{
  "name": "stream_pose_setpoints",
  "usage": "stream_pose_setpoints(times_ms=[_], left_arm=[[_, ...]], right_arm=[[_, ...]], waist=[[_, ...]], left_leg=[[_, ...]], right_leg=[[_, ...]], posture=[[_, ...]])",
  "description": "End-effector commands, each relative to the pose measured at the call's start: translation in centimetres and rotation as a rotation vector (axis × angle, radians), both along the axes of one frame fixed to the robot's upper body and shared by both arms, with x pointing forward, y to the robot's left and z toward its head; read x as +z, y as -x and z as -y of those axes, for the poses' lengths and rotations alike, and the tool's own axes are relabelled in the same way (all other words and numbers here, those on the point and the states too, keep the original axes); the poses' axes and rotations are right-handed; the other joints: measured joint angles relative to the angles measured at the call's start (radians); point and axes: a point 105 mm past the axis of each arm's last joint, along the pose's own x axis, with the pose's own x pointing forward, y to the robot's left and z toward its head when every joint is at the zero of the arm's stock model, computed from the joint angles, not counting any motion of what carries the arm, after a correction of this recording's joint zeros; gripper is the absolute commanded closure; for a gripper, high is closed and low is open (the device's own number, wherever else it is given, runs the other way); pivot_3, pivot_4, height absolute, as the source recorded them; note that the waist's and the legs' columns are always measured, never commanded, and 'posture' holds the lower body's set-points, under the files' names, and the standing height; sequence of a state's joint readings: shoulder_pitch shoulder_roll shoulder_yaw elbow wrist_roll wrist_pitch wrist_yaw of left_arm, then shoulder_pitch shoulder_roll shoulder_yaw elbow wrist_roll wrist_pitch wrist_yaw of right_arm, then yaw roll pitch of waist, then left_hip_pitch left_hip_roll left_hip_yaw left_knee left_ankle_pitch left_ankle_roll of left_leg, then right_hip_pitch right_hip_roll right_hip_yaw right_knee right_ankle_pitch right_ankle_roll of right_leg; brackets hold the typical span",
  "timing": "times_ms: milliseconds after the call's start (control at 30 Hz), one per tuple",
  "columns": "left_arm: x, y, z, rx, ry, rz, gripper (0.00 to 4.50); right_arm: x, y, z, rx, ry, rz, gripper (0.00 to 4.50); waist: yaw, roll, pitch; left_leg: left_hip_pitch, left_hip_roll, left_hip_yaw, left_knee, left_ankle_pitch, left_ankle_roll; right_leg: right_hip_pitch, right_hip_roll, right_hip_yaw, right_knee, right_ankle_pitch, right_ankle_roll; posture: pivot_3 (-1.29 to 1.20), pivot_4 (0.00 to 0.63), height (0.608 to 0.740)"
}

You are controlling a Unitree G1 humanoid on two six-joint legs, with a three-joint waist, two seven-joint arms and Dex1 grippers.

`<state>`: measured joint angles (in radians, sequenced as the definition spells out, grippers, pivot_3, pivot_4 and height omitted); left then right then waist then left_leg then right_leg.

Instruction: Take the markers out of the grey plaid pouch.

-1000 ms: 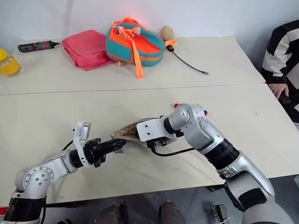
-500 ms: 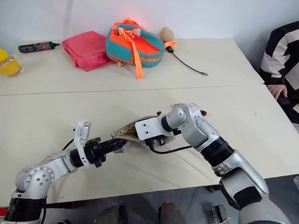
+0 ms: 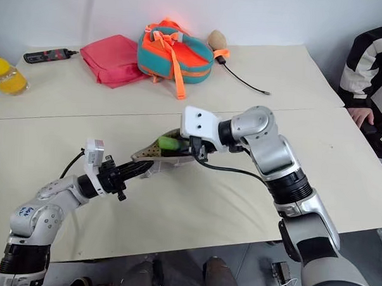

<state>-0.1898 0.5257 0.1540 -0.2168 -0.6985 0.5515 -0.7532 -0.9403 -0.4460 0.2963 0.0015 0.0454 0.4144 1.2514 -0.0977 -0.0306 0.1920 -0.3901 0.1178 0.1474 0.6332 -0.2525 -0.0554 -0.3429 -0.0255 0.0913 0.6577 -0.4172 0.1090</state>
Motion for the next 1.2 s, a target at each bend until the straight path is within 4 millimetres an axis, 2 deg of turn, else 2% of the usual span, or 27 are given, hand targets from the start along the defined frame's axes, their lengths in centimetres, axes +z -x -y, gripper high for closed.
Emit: stream_pose_setpoints(times_ms=[33, 200, 333, 467, 533, 600, 700, 767, 800, 967, 1033, 1200], left_arm=[[0.9, -1.3, -0.8, 0.081, -0.048, 0.098, 4.5], [1.7, -2.9, -3.3, 0.219, -0.148, 0.215, 4.5], [3.1, -3.6, -6.7, 0.359, -0.274, 0.321, 4.5], [3.7, -3.7, -8.5, 0.416, -0.4, 0.401, 4.5], [4.5, -3.8, -9.7, 0.474, -0.513, 0.486, 4.5], [4.9, -3.8, -11.1, 0.531, -0.675, 0.563, 4.5], [5.0, -3.7, -12.8, 0.612, -0.84, 0.618, 4.5], [4.3, -3.4, -12.8, 0.6, -0.922, 0.639, 4.5], [3.9, -3.3, -12.6, 0.6, -0.904, 0.626, 4.5], [0.8, -3.0, -10.0, 0.557, -0.818, 0.54, 4.5], [0.4, -3.0, -9.5, 0.571, -0.764, 0.511, 4.5], [0.5, -2.8, -8.9, 0.567, -0.619, 0.447, 4.5]], right_arm=[[2.2, 1.2, -0.7, 0.056, -0.078, 0.034, 3.44], [4.7, 1.5, -1.6, 0.075, -0.208, 0.069, 3.44], [8.7, 2.0, -2.0, 0.101, -0.425, 0.073, 3.44], [10.2, 2.2, -1.9, 0.108, -0.532, 0.056, 3.44], [9.4, 1.6, -1.5, 0.073, -0.485, 0.064, 3.44], [6.1, -0.3, -0.5, -0.021, -0.29, 0.133, 3.44], [0.4, -2.8, 2.8, -0.152, -0.003, 0.18, 3.44], [-1.5, -3.2, 4.4, -0.186, 0.097, 0.183, 3.44], [-2.3, -3.5, 5.3, -0.212, 0.14, 0.184, 3.44], [-5.4, -4.3, 7.8, -0.29, 0.264, 0.178, 3.44], [-6.1, -4.3, 8.1, -0.302, 0.271, 0.168, 3.44], [-6.4, -4.2, 7.8, -0.332, 0.195, 0.105, 3.44]], waist=[[0.001, 0.0, 0.0], [-0.003, 0.0, 0.0], [-0.01, -0.001, 0.001], [-0.01, -0.001, 0.001], [-0.009, -0.001, 0.001], [-0.007, -0.001, 0.001], [-0.006, -0.002, 0.0], [-0.008, -0.001, 0.001], [-0.008, 0.0, 0.001], [-0.017, 0.0, 0.002], [-0.016, 0.0, 0.002], [-0.016, 0.0, 0.002]], left_leg=[[0.0, 0.0, 0.0, 0.0, 0.0, 0.0], [0.0, 0.0, 0.002, -0.001, 0.0, 0.0], [-0.001, 0.001, 0.002, -0.001, 0.0, 0.0], [-0.001, 0.0, 0.002, -0.003, 0.0, -0.001], [-0.002, 0.0, 0.002, -0.003, -0.001, -0.001], [-0.007, 0.0, 0.002, -0.002, -0.001, -0.001], [-0.013, 0.0, 0.002, 0.002, -0.001, -0.001], [-0.014, -0.001, 0.004, 0.001, -0.001, 0.0], [-0.014, -0.001, 0.006, 0.0, -0.001, 0.0], [-0.014, 0.002, 0.013, -0.001, -0.001, -0.001], [-0.014, 0.003, 0.015, -0.001, 0.0, -0.001], [-0.014, 0.003, 0.016, 0.004, 0.0, -0.002]], right_leg=[[0.0, 0.0, 0.0, 0.0, 0.0, 0.0], [-0.001, 0.0, 0.001, -0.001, 0.0, 0.0], [-0.003, 0.0, 0.001, 0.001, 0.0, 0.0], [-0.004, -0.001, 0.0, 0.001, 0.0, 0.0], [-0.005, -0.001, 0.0, 0.001, 0.0, 0.001], [-0.011, -0.001, 0.0, 0.002, 0.0, 0.001], [-0.017, -0.002, -0.001, 0.003, 0.001, 0.001], [-0.018, -0.003, 0.0, 0.002, 0.001, 0.001], [-0.019, -0.003, 0.001, 0.002, 0.001, 0.001], [-0.028, -0.001, 0.006, 0.009, 0.001, 0.001], [-0.029, 0.0, 0.008, 0.012, 0.001, 0.001], [-0.03, 0.0, 0.01, 0.016, 0.001, 0.001]], posture=[[0.0, 0.15, 0.74], [0.0, 0.15, 0.74], [0.0, 0.15, 0.74], [0.0, 0.15, 0.74], [0.0, 0.15, 0.74], [0.0, 0.15, 0.74], [0.0, 0.15, 0.74], [0.0, 0.15, 0.74], [0.0, 0.15, 0.74], [0.0, 0.15, 0.74], [0.0, 0.15, 0.74], [0.0, 0.15, 0.74]])
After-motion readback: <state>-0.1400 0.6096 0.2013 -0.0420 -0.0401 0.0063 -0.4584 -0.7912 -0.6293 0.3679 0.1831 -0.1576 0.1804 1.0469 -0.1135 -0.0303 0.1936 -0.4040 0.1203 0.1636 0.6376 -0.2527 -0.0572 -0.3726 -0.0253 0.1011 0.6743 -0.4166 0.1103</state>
